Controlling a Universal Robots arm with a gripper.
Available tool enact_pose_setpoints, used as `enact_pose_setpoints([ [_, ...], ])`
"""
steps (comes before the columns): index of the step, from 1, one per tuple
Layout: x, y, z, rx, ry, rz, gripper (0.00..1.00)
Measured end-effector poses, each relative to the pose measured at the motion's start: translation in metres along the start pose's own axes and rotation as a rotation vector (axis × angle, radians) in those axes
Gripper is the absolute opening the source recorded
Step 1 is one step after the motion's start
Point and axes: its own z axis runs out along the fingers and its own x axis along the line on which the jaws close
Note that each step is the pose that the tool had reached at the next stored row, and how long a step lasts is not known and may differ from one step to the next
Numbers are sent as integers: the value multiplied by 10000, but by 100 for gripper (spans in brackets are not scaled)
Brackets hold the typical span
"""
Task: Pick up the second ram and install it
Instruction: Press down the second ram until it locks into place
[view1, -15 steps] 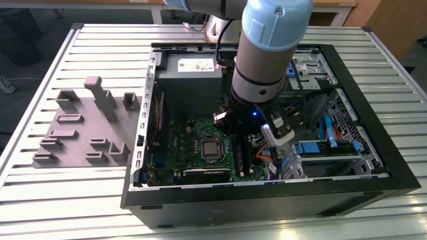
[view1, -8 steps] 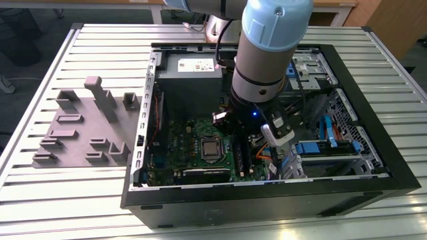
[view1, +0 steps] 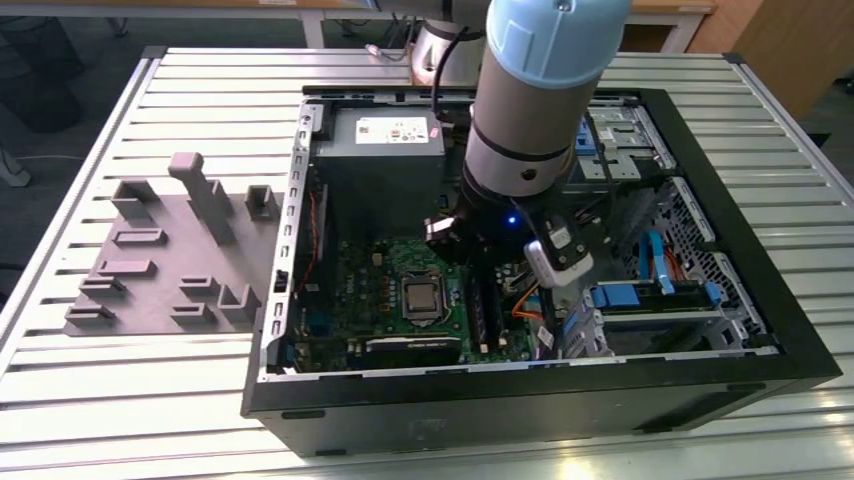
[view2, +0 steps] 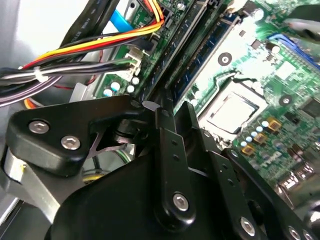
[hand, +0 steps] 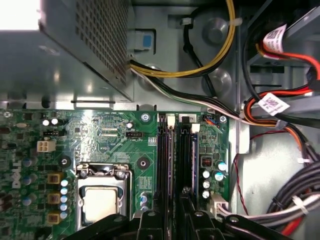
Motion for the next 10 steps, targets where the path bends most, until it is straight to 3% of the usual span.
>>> enact_pose_setpoints([
  [5,2,5,-171,1,17,0,27],
  [7,2,6,-195,2,27,0,26],
  [10,2,7,-197,-2,27,0,13],
])
